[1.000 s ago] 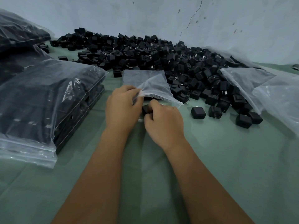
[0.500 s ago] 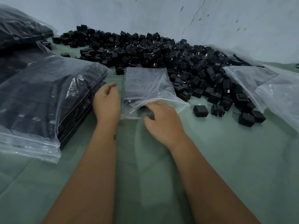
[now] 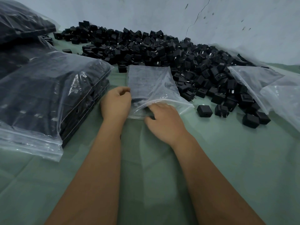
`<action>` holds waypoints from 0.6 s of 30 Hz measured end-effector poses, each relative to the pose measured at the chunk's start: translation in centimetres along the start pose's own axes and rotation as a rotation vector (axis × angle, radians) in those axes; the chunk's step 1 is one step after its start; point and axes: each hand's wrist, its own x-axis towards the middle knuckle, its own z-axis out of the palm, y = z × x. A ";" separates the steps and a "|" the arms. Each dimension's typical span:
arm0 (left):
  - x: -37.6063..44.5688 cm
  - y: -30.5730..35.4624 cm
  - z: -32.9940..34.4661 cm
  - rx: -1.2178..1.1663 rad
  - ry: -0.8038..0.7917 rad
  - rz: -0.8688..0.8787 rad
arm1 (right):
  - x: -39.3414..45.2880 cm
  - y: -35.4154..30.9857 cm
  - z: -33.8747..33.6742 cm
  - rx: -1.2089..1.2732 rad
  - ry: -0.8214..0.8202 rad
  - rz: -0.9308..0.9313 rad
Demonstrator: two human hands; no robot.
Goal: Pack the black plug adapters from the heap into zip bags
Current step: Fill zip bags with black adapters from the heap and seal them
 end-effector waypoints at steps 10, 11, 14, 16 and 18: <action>-0.9 0.5 0.3 0.235 0.022 0.124 | 0.3 0.3 0.7 -0.125 -0.108 0.007; -1.1 0.7 0.5 0.339 0.056 0.205 | 0.2 0.2 0.7 -0.134 -0.101 0.004; -1.7 1.1 0.9 0.446 0.038 0.463 | 0.0 0.2 0.7 -0.135 -0.077 -0.011; -2.0 1.2 1.2 0.430 -0.059 0.553 | 0.0 0.1 0.6 -0.135 -0.076 -0.011; -2.2 1.1 1.4 0.425 -0.116 0.554 | -0.1 0.0 0.4 -0.121 -0.039 -0.026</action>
